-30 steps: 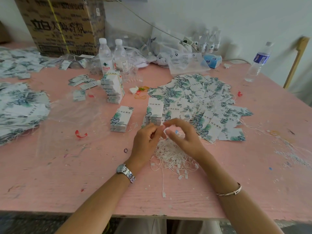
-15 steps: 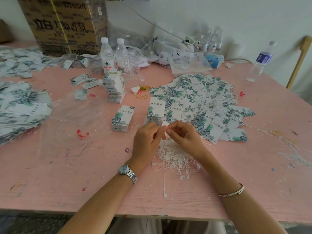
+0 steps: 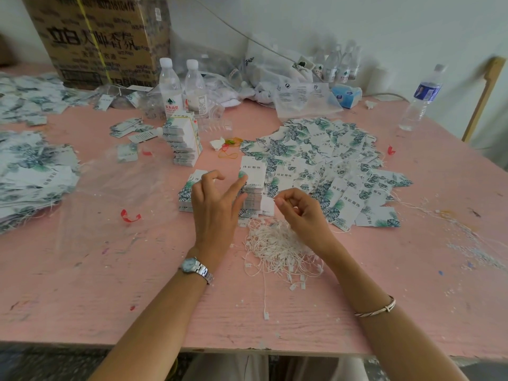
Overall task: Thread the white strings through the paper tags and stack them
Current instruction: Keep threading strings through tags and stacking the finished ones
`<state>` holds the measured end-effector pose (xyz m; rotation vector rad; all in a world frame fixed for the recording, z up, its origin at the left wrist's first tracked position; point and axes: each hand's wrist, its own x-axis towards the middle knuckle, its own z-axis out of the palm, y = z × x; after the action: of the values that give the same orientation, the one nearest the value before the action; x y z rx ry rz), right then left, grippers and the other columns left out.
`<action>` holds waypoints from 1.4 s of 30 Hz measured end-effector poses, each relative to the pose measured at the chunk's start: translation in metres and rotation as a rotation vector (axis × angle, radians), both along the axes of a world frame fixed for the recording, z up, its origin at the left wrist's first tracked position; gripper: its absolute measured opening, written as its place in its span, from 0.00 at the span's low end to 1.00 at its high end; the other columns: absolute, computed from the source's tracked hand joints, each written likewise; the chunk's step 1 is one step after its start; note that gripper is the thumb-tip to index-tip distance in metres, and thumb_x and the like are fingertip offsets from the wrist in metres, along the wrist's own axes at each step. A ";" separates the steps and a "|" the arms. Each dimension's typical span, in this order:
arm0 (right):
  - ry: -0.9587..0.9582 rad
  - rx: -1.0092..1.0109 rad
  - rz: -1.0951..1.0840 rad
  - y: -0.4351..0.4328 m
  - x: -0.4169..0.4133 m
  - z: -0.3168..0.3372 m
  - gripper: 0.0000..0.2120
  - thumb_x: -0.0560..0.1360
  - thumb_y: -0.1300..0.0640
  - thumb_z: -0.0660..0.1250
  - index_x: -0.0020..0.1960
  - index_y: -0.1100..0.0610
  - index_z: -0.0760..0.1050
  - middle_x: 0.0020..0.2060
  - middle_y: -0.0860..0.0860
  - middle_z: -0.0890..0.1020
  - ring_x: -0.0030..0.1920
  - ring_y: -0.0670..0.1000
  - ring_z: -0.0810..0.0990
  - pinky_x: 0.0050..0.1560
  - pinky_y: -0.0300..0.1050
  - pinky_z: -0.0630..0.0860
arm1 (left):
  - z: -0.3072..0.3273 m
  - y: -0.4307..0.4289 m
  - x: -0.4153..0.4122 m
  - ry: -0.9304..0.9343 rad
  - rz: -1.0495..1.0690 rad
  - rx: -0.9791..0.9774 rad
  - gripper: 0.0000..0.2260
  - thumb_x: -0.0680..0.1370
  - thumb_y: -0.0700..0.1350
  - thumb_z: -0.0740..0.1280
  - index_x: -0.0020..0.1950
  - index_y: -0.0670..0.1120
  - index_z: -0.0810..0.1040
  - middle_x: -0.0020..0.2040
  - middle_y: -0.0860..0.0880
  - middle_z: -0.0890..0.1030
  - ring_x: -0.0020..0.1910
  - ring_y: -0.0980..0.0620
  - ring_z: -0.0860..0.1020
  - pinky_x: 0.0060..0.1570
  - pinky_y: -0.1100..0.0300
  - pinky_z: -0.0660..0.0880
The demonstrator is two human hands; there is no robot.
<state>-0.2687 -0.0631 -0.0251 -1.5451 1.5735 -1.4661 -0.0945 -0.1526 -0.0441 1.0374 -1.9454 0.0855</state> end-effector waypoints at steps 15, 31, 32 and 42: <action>-0.156 -0.024 -0.061 -0.004 -0.002 -0.001 0.03 0.83 0.59 0.63 0.51 0.56 0.75 0.28 0.39 0.73 0.24 0.42 0.60 0.25 0.33 0.60 | 0.006 -0.001 0.001 0.125 -0.012 -0.430 0.03 0.76 0.45 0.76 0.49 0.52 0.87 0.45 0.50 0.82 0.44 0.50 0.69 0.44 0.54 0.63; -0.356 -0.063 0.034 -0.001 -0.015 0.006 0.05 0.80 0.60 0.67 0.49 0.61 0.77 0.30 0.43 0.75 0.25 0.44 0.62 0.26 0.34 0.61 | 0.009 0.019 -0.002 0.006 -0.260 -0.682 0.09 0.80 0.47 0.72 0.41 0.49 0.87 0.48 0.56 0.72 0.42 0.54 0.69 0.45 0.56 0.61; -0.365 -0.033 0.032 -0.001 -0.015 0.006 0.03 0.79 0.59 0.68 0.48 0.59 0.78 0.28 0.44 0.72 0.25 0.44 0.61 0.26 0.34 0.60 | 0.009 0.019 -0.002 0.004 -0.274 -0.685 0.09 0.80 0.47 0.72 0.41 0.49 0.88 0.48 0.56 0.72 0.42 0.54 0.70 0.45 0.56 0.62; -0.469 0.103 0.069 -0.001 -0.017 0.009 0.03 0.77 0.59 0.69 0.45 0.55 0.79 0.25 0.45 0.64 0.26 0.45 0.59 0.26 0.35 0.59 | 0.000 0.021 -0.006 0.019 -0.411 -0.711 0.04 0.77 0.45 0.75 0.43 0.47 0.88 0.48 0.56 0.74 0.42 0.55 0.71 0.47 0.58 0.61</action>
<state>-0.2857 -0.0643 -0.0164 -1.0830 1.2807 -1.5420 -0.1002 -0.1314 -0.0444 0.1699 -1.8511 0.4919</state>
